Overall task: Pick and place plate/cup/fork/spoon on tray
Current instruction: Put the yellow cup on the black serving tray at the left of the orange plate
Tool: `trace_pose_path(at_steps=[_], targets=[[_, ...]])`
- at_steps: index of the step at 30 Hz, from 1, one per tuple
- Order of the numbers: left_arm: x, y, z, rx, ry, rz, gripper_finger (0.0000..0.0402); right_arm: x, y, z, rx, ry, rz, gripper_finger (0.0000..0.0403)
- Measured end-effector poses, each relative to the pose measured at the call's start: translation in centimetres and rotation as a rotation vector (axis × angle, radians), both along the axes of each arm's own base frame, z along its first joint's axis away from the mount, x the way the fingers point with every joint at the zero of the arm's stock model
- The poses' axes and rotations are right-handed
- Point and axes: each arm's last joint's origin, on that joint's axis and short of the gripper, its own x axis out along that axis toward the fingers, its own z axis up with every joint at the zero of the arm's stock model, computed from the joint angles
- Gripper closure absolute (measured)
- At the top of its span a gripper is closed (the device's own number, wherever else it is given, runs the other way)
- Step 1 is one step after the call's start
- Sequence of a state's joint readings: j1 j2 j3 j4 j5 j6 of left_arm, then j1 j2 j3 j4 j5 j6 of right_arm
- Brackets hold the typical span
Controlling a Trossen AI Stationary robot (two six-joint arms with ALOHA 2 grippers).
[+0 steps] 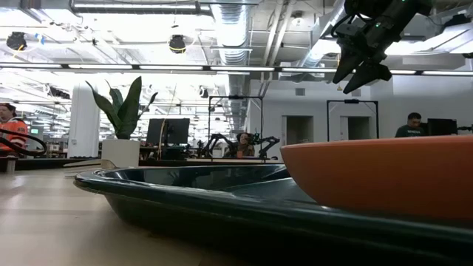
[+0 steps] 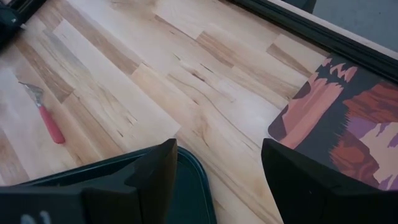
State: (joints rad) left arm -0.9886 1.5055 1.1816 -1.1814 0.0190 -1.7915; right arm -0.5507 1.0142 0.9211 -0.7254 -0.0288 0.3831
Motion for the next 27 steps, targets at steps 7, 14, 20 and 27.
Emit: trace_pose_path(at_steps=[7, 14, 20, 27], targets=[[-0.3, 0.0, -1.6, -0.001, 0.011, 0.017, 0.0133, 0.0, 0.0, 0.0, -0.014, 0.01, 0.019, 0.0143], [-0.2, 0.1, -2.6, -0.039, 0.039, 0.018, 0.0221, 0.0, 0.0, 0.0, -0.015, 0.008, 0.019, 0.0143], [0.3, 0.4, -2.7, -0.049, 0.041, 0.05, 0.0352, 0.0, 0.0, 0.0, -0.017, 0.005, 0.02, 0.0143], [1.1, 0.9, -2.6, -0.068, 0.063, 0.093, 0.0399, 0.1, -0.1, 0.1, -0.026, -0.004, 0.022, 0.0143]])
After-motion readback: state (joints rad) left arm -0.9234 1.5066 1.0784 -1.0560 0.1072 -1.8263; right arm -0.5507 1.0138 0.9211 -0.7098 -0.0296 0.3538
